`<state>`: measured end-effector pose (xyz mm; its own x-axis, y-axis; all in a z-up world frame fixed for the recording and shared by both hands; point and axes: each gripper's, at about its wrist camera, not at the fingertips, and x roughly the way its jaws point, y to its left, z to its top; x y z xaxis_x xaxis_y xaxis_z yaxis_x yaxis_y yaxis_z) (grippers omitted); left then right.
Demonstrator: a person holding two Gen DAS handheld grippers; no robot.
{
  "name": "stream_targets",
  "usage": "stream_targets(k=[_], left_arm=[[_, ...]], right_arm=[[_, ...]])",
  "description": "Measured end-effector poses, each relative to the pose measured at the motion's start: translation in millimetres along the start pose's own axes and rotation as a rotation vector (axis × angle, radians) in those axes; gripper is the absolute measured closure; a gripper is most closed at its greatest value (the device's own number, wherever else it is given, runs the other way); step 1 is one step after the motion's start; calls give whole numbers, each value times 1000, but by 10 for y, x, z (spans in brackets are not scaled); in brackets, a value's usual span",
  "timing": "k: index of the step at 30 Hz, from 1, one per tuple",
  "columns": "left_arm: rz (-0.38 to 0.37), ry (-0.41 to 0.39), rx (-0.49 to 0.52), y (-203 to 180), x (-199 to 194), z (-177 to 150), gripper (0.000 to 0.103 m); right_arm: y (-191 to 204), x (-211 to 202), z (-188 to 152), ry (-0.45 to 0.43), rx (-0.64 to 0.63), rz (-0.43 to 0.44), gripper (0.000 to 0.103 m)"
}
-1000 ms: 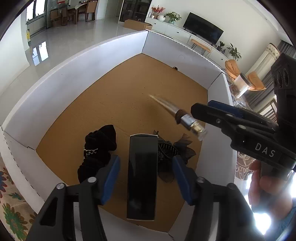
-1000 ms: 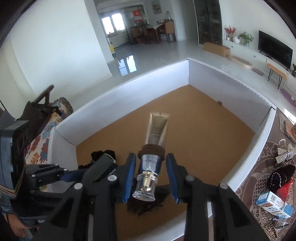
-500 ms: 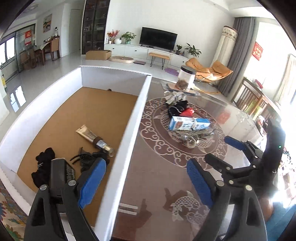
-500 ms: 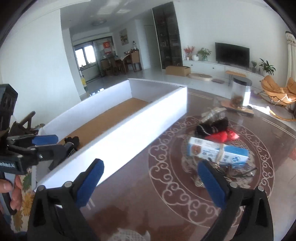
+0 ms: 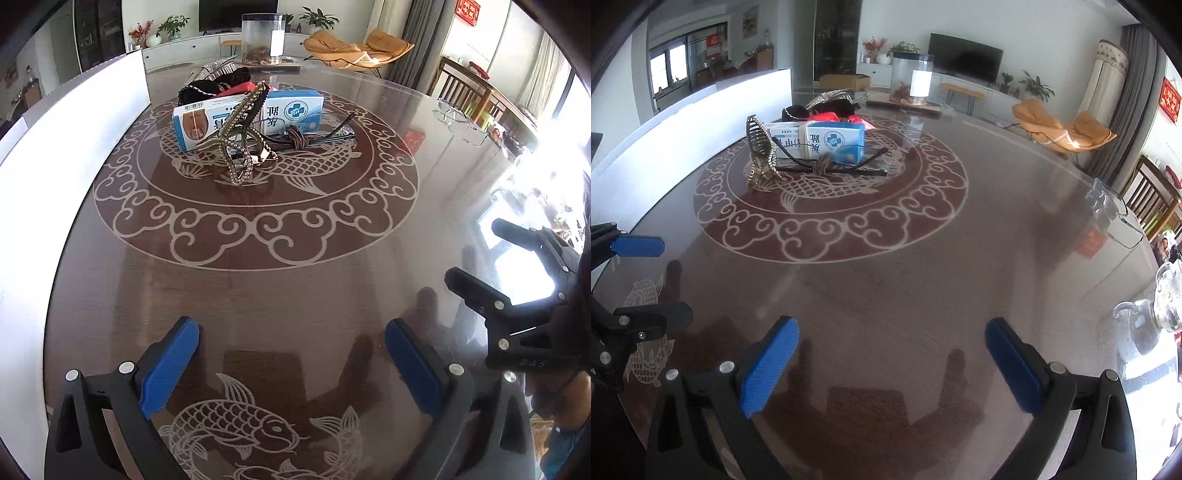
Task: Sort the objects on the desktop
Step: 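Withdraw the right tool from the bin while the left grasps the pearl-beaded claw clip, then grasp the black eyeglasses with the right gripper while the left lifts the pearl clip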
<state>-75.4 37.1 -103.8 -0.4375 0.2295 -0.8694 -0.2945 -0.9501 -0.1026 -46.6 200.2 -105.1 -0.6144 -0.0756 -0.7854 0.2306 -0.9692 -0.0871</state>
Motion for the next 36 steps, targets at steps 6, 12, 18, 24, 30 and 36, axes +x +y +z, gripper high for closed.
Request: stream_targets(k=[6, 12, 18, 24, 30, 36], left_arm=[[35, -4, -60, 87, 257, 431, 0], [-8, -49, -176, 191, 420, 946, 0], [70, -144, -198, 352, 377, 1118, 46], [53, -117, -104, 473, 234, 768, 69], [-34, -103, -66, 531, -81, 95, 68], [-91, -131, -62, 515, -105, -82, 51]], right_arm=[[-73, 29, -37, 15, 63, 34, 2], [-97, 102, -19, 53, 98, 23, 2], [-64, 62, -31, 38, 90, -6, 2], [-95, 27, -38, 26, 110, -1, 2], [-115, 76, -22, 52, 114, 23, 2], [-26, 160, 81, 57, 39, 103, 0]])
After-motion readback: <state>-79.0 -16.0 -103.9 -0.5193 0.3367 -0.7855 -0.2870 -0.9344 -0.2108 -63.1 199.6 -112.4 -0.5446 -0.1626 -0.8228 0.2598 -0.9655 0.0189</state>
